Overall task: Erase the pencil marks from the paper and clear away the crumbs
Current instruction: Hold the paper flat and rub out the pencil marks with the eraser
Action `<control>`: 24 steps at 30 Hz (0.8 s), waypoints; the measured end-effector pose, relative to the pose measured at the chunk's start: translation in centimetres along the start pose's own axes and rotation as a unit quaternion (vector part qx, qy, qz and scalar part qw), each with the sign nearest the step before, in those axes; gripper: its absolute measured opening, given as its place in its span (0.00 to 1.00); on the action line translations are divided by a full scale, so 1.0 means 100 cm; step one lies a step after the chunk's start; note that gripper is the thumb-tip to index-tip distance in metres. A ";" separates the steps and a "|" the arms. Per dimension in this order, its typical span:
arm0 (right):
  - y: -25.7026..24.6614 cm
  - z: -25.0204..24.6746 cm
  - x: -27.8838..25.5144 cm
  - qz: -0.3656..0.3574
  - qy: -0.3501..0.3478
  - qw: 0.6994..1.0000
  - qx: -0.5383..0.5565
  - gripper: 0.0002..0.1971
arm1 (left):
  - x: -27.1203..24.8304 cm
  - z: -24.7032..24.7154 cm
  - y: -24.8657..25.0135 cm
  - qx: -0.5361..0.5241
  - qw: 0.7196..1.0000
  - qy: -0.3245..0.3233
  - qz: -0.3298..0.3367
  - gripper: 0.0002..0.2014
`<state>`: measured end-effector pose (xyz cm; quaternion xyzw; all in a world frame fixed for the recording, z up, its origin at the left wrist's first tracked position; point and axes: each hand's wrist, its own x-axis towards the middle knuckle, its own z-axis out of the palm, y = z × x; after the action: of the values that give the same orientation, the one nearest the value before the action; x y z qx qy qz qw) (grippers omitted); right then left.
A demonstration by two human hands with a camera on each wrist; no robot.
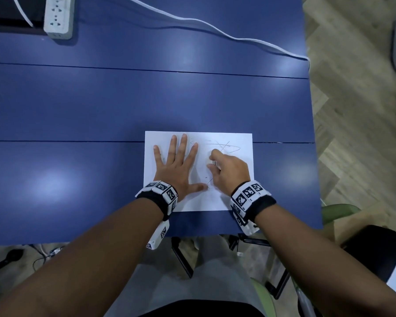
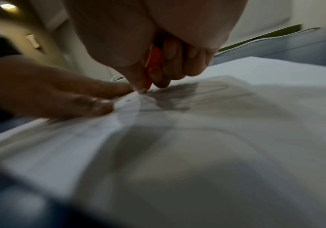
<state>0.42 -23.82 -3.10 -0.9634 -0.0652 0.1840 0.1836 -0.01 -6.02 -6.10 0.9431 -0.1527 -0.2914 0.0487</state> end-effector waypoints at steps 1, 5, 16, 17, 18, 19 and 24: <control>-0.002 0.002 -0.006 -0.007 -0.017 1.000 -0.007 0.07 | 0.000 0.000 0.000 0.004 1.000 -0.002 -0.002 0.59; 0.000 -0.002 -0.006 -0.044 -0.048 0.997 -0.041 0.07 | 0.002 0.001 0.000 0.002 1.000 0.000 -0.001 0.59; -0.002 0.003 -0.010 -0.017 -0.029 0.999 -0.027 0.08 | 0.001 0.002 0.000 -0.004 1.000 0.007 -0.002 0.60; -0.001 0.003 -0.007 -0.006 -0.015 1.000 -0.020 0.08 | 0.001 0.002 0.000 -0.005 1.000 0.006 -0.001 0.60; -0.002 0.004 -0.007 0.008 -0.004 1.000 -0.010 0.08 | 0.001 0.002 0.000 -0.003 1.000 0.005 -0.002 0.60; -0.003 0.006 -0.010 0.019 0.000 1.000 -0.001 0.08 | 0.002 0.002 0.000 0.000 1.000 0.004 -0.002 0.60; -0.002 0.010 -0.019 -0.008 -0.045 0.999 -0.016 0.08 | 0.002 0.003 -0.002 0.000 1.000 0.008 -0.002 0.60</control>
<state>-1.77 -23.63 -3.25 -0.9564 -0.0843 0.2247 0.1665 0.03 -5.94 -6.52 0.9458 -0.1503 -0.2836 0.0490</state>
